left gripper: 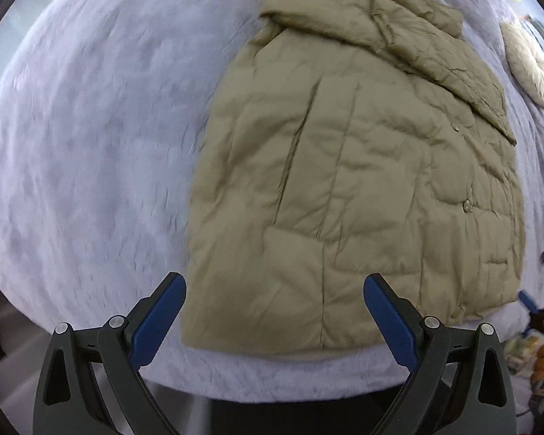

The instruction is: Fold large clothes

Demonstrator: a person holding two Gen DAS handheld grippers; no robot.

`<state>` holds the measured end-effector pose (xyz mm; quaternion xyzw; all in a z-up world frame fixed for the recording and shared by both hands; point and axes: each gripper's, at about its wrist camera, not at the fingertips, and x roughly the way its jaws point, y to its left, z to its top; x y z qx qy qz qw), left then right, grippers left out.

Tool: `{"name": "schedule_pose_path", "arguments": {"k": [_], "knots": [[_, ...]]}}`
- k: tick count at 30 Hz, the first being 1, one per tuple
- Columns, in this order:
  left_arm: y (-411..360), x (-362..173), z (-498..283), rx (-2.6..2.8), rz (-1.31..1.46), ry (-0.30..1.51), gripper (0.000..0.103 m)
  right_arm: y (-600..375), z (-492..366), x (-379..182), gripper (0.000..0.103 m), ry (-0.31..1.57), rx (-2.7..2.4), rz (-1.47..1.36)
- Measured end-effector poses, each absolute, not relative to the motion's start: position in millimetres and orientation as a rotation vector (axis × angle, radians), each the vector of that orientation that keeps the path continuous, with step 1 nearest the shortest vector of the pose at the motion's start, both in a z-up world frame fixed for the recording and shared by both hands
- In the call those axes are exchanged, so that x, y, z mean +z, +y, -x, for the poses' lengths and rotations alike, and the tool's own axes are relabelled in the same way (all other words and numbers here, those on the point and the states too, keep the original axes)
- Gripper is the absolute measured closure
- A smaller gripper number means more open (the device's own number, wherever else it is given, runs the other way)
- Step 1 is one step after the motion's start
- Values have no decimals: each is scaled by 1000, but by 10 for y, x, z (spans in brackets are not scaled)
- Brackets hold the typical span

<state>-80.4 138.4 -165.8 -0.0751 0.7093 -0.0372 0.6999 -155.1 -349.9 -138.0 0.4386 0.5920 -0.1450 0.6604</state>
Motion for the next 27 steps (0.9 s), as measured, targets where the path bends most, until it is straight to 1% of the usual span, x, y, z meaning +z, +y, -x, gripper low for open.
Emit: {"name": "schedule_pose_path", "arguments": {"k": [6,15,22,27], "knots": [[1684,-1697,998,-192,426,1593,4,-3645,1839,-1482,0,1346,-301,-1070],[1719,-2028,1302,-297,525,1694,4,-3920,2310,-1906,0,1284,-324,-1390],[1699,-2265,1496,-319,671,1728,4,-3903,2374,-2087,0,1263,-293,-1481],[1550,-2415,1454,-343,767,1702,4,-3848,2286,-2207,0,1245,-237,-1522]]}}
